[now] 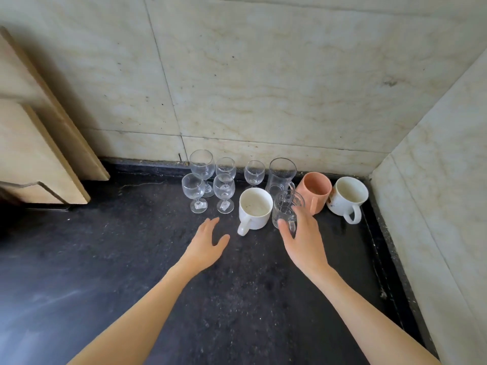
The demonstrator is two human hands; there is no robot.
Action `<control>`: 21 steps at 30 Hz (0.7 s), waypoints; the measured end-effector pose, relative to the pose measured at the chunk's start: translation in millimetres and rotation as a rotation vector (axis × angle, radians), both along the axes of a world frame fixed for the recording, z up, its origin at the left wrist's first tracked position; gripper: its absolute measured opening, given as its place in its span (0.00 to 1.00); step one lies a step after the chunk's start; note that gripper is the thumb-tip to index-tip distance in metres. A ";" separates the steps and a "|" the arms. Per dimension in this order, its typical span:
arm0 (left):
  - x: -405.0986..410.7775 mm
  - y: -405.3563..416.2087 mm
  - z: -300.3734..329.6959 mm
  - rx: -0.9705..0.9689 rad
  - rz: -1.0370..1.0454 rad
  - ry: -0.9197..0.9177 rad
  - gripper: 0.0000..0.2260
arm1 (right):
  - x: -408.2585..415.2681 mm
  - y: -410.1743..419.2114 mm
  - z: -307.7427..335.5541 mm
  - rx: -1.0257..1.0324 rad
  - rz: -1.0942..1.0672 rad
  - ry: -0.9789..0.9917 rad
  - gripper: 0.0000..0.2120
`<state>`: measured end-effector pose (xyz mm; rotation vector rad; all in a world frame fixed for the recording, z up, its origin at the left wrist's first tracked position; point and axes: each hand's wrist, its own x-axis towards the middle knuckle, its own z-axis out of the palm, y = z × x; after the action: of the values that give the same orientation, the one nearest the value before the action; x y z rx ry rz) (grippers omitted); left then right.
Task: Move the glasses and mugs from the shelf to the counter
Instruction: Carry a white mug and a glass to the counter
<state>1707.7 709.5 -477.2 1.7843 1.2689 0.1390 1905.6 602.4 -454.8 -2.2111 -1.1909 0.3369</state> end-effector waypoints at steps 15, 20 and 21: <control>-342.9 -97.2 128.8 0.768 0.489 0.551 0.30 | -322.6 66.3 121.8 0.122 0.993 -0.630 0.40; -497.9 -243.4 133.5 0.678 0.809 0.658 0.30 | -495.0 -10.6 130.9 0.249 1.288 -0.578 0.40; -523.7 -276.2 135.6 0.657 0.866 0.681 0.30 | -528.1 -32.4 132.4 0.273 1.346 -0.562 0.40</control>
<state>1184.0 433.3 -341.6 1.7112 2.6876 0.5078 1377.5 569.9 -322.5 -0.9704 -2.7091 0.0229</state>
